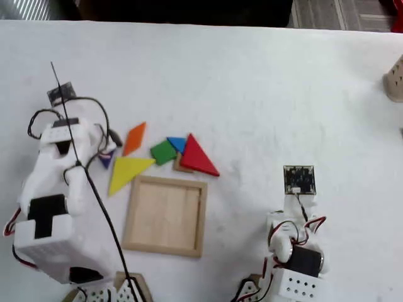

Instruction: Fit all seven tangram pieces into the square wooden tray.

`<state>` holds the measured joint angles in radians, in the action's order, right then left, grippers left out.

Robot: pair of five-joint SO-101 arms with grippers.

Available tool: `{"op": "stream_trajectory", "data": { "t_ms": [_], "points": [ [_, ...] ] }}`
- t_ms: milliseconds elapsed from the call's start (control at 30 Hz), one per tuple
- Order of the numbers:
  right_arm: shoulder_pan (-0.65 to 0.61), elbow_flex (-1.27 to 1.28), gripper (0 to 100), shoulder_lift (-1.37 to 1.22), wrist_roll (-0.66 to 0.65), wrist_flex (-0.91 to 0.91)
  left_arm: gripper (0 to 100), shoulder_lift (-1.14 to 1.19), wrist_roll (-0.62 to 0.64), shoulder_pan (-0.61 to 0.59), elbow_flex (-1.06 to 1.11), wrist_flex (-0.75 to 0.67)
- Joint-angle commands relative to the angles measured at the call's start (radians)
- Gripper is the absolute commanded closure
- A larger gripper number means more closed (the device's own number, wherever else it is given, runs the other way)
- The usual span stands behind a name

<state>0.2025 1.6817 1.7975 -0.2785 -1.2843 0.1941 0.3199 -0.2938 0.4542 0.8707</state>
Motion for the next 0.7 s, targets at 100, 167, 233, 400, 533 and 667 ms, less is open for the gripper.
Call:
{"op": "stream_trajectory", "data": {
  "t_ms": [100, 167, 233, 400, 533, 667],
  "points": [
    [0.012, 0.002, 98.1, 0.004, -0.011, 0.016, 74, 0.174, 0.003, -0.008, -0.298, 0.227],
    [0.012, 0.002, 98.1, 0.004, -0.011, 0.016, 74, 0.208, 0.002, -0.004, -0.345, 0.262],
    [0.012, 0.002, 98.1, 0.004, -0.011, 0.016, 74, 0.225, -0.017, -0.004, -0.377, 0.275],
    [0.012, 0.002, 98.1, 0.004, -0.011, 0.016, 85, 0.229, -0.025, -0.004, -0.394, 0.27],
    [0.012, 0.002, 98.1, 0.004, -0.011, 0.016, 97, 0.229, -0.025, -0.002, -0.396, 0.273],
    [0.012, 0.002, 98.1, 0.004, -0.011, 0.016, 98, 0.226, -0.026, 0.008, -0.391, 0.278]
  ]
}}
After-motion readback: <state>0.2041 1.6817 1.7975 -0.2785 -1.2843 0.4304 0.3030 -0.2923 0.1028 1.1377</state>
